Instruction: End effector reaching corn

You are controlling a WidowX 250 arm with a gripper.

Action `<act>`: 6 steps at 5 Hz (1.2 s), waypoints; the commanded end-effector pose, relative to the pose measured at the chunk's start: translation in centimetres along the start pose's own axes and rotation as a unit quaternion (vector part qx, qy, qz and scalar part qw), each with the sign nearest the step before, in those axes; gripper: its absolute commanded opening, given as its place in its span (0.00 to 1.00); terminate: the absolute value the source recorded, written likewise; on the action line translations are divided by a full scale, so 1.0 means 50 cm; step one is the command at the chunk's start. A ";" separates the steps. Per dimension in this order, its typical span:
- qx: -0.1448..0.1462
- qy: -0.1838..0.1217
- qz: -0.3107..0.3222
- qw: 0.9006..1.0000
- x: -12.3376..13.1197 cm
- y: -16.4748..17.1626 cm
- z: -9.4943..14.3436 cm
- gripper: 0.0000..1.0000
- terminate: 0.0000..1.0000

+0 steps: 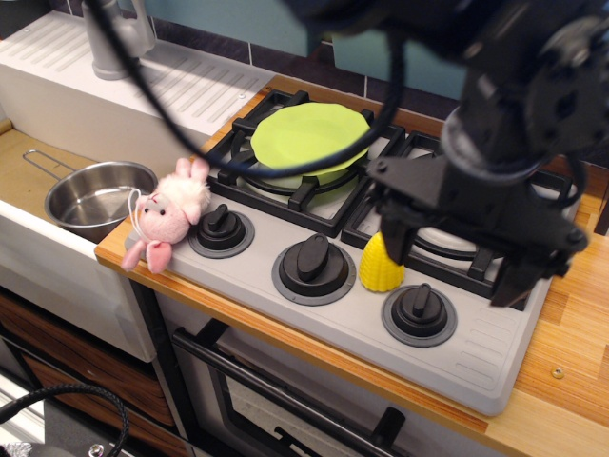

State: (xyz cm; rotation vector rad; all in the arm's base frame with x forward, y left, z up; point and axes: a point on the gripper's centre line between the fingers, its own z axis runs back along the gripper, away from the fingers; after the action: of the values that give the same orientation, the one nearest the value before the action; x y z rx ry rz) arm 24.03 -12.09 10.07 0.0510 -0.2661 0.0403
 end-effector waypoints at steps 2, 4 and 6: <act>-0.012 -0.046 -0.017 0.999 0.050 0.027 -0.030 1.00 0.00; -0.009 -0.058 -0.029 0.998 0.048 0.052 -0.043 1.00 0.00; 0.006 -0.066 -0.024 0.998 0.067 0.068 -0.032 1.00 0.00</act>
State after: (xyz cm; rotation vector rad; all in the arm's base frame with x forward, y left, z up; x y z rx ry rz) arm 26.76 -8.23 8.08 0.0893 -0.3503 -0.0182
